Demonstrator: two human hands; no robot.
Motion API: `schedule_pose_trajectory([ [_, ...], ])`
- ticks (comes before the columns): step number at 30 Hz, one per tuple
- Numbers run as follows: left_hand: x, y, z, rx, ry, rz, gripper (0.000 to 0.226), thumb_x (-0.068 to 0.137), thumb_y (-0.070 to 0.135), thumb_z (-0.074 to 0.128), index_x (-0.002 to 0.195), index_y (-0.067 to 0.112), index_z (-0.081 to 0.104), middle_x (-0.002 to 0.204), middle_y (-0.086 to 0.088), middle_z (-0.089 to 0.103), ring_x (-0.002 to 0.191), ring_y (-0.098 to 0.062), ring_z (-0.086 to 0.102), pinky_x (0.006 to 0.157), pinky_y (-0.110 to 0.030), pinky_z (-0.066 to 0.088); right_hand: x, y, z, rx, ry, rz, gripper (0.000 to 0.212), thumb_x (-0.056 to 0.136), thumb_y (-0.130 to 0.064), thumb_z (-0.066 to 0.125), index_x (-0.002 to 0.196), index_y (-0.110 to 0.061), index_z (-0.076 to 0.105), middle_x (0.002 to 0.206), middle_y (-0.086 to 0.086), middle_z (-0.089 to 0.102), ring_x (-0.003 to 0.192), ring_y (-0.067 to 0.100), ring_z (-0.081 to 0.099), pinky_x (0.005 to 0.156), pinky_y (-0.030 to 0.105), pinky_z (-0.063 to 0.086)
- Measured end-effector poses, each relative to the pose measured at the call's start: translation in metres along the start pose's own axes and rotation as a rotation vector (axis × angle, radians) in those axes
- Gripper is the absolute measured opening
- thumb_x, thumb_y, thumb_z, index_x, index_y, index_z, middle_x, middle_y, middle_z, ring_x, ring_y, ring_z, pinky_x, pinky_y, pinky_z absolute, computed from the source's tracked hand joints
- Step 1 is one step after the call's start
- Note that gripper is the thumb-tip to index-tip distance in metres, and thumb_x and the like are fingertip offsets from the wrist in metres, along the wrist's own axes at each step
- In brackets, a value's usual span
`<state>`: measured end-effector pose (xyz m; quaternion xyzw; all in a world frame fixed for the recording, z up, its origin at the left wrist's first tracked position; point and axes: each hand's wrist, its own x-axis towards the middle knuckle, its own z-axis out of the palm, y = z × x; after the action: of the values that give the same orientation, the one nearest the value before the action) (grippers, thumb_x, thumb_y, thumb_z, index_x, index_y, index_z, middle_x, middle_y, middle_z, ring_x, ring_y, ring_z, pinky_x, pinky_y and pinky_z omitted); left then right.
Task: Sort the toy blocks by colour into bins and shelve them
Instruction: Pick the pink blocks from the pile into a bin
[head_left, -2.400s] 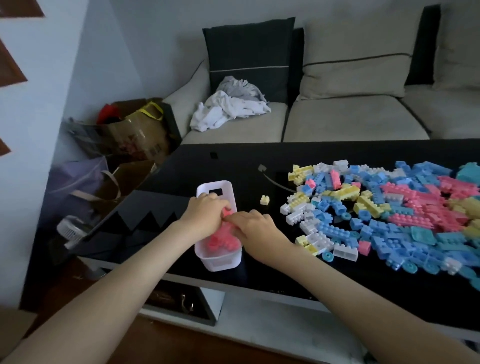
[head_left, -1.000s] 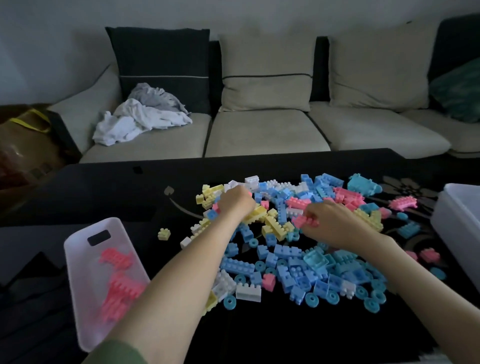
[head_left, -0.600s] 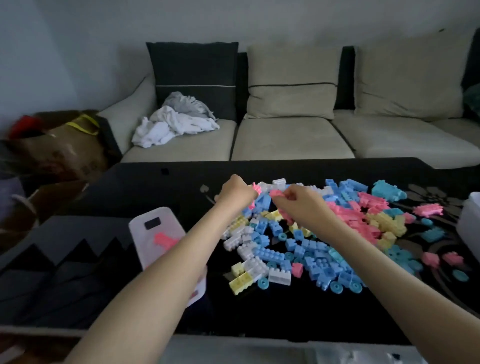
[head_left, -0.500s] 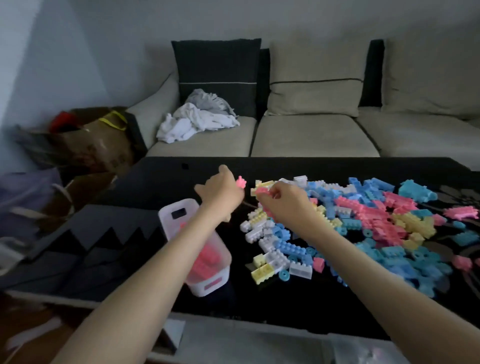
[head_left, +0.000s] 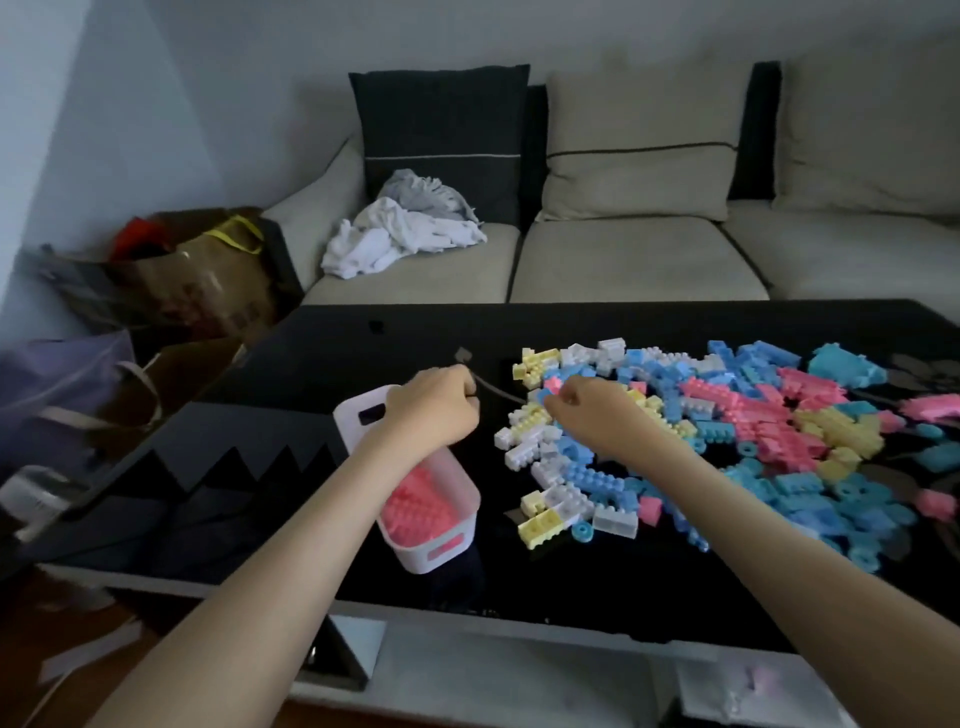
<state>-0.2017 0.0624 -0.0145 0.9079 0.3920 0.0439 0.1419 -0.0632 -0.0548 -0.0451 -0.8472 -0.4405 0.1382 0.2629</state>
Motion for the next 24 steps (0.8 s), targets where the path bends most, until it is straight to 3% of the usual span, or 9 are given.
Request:
schedule_pose_trajectory([
  [3,0.018,0.042,0.021,-0.386,-0.099,0.171,0.026,0.096,0.029,0.05,0.119,0.028,0.061,0.115,0.007,0.061,0.101,-0.012,0.059,0.081,-0.024,0.045,0.01,0.062,-0.03,-0.151,0.094,0.191,0.023,0.091,-0.012,0.041,0.069,-0.009,0.042,0.069,0.005,0.044,0.06,0.017,0.041,0.052,0.027,0.031],
  [5,0.032,0.07,0.041,-0.413,-0.143,0.256,0.028,0.097,0.027,0.047,0.121,0.031,0.058,0.119,0.004,0.06,0.1,-0.017,0.062,0.081,-0.031,0.049,0.016,0.1,-0.046,-0.171,0.177,0.306,0.009,0.089,-0.008,0.042,0.084,-0.005,0.048,0.082,0.009,0.051,0.069,0.021,0.048,0.054,0.028,0.036],
  [8,0.057,0.109,0.072,-0.367,-0.167,0.347,0.033,0.099,0.019,0.04,0.128,0.027,0.053,0.109,-0.001,0.057,0.076,-0.016,0.058,0.063,-0.029,0.045,0.024,0.148,-0.056,-0.196,0.209,0.433,0.03,0.09,-0.02,0.044,0.114,-0.004,0.049,0.109,0.015,0.057,0.101,0.032,0.054,0.083,0.038,0.046],
  [10,0.074,0.132,0.089,-0.341,-0.166,0.392,0.037,0.099,0.014,0.037,0.132,0.025,0.051,0.114,-0.007,0.058,0.075,-0.019,0.058,0.055,-0.025,0.037,0.035,0.173,-0.057,-0.24,0.167,0.462,0.028,0.089,-0.027,0.043,0.11,-0.011,0.049,0.117,0.014,0.057,0.112,0.034,0.049,0.098,0.046,0.038],
  [12,0.082,0.146,0.101,-0.287,-0.157,0.434,0.045,0.098,0.008,0.036,0.136,0.028,0.046,0.13,-0.008,0.052,0.096,-0.028,0.059,0.062,-0.027,0.04,0.035,0.179,-0.054,-0.29,0.113,0.428,0.025,0.091,-0.034,0.045,0.11,-0.019,0.05,0.124,0.012,0.053,0.122,0.034,0.042,0.103,0.049,0.03],
  [14,0.091,0.158,0.114,-0.184,-0.139,0.482,0.052,0.096,0.003,0.036,0.139,0.03,0.043,0.134,-0.009,0.045,0.112,-0.029,0.051,0.08,-0.033,0.042,0.034,0.181,-0.054,-0.285,0.104,0.366,0.034,0.091,-0.04,0.052,0.121,-0.024,0.05,0.128,0.007,0.05,0.127,0.033,0.036,0.103,0.045,0.029],
  [17,0.103,0.173,0.129,-0.094,-0.126,0.515,0.05,0.097,0.006,0.038,0.14,0.03,0.042,0.136,-0.007,0.044,0.127,-0.027,0.038,0.104,-0.042,0.032,0.03,0.179,-0.056,-0.299,0.127,0.265,0.038,0.084,-0.045,0.061,0.117,-0.029,0.052,0.126,0.003,0.046,0.125,0.028,0.034,0.102,0.042,0.027],
  [21,0.107,0.187,0.146,-0.035,-0.103,0.519,0.035,0.099,0.012,0.039,0.129,0.027,0.051,0.124,-0.004,0.052,0.121,-0.028,0.045,0.104,-0.047,0.029,0.024,0.189,-0.06,-0.265,0.13,0.175,0.034,0.081,-0.053,0.059,0.103,-0.026,0.057,0.114,-0.002,0.052,0.114,0.021,0.045,0.103,0.044,0.027],
  [24,0.106,0.19,0.148,-0.01,-0.066,0.586,0.025,0.098,0.013,0.043,0.117,0.024,0.056,0.116,-0.001,0.055,0.116,-0.025,0.048,0.105,-0.047,0.029,0.014,0.199,-0.07,-0.101,0.132,0.143,0.039,0.072,-0.067,0.052,0.094,-0.035,0.059,0.099,-0.012,0.061,0.096,0.012,0.057,0.099,0.045,0.04],
])
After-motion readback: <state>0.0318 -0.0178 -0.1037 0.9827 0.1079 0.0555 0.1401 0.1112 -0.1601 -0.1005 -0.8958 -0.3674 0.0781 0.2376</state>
